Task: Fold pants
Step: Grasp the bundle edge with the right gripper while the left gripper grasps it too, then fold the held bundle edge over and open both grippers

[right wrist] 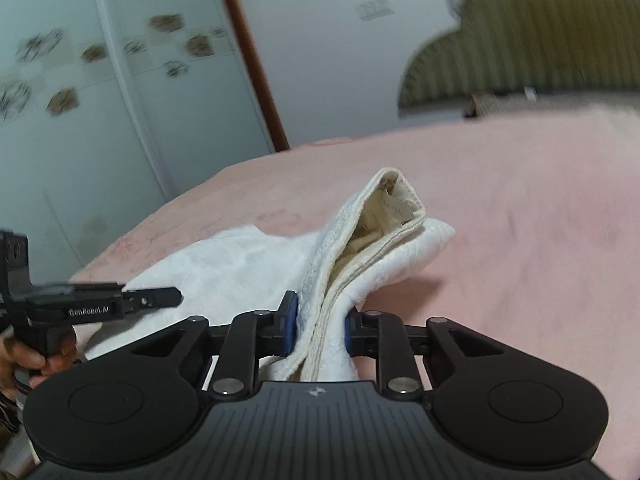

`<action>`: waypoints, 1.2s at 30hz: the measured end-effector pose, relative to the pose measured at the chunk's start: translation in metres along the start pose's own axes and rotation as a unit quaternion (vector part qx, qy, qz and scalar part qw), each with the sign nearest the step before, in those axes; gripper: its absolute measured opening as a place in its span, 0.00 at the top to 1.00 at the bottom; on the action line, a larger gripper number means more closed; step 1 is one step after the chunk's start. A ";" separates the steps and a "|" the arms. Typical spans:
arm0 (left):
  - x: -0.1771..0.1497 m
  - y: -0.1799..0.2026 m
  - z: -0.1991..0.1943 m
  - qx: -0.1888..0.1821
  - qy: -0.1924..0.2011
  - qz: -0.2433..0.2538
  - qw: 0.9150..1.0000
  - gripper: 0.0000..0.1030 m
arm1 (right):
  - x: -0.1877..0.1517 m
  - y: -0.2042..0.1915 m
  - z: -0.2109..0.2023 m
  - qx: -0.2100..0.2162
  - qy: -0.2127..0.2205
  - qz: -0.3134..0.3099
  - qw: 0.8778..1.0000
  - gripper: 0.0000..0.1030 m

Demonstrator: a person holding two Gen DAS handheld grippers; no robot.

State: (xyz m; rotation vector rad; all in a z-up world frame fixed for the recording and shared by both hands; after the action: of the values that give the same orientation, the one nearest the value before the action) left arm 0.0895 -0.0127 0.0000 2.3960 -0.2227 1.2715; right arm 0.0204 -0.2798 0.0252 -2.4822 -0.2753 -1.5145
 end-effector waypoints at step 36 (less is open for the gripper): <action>0.016 -0.071 -0.011 0.240 0.047 0.135 0.960 0.15 | 0.017 -0.058 0.100 -0.066 -0.062 -0.091 0.992 0.23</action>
State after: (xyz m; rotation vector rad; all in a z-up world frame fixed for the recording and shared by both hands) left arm 0.1132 0.0565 -0.0016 2.7676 -0.2395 1.7261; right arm 0.0972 -0.1953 0.0016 -2.7270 -0.4483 -1.4911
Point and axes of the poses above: each gripper's, at about its wrist camera, not at the fingertips, and z roughly the way its jaws point, y to its right, x to its top, the point moved 3 cm from there along z, roughly the way its jaws point, and after that the axes turned 13 degrees about -z, right-handed, at the moved point
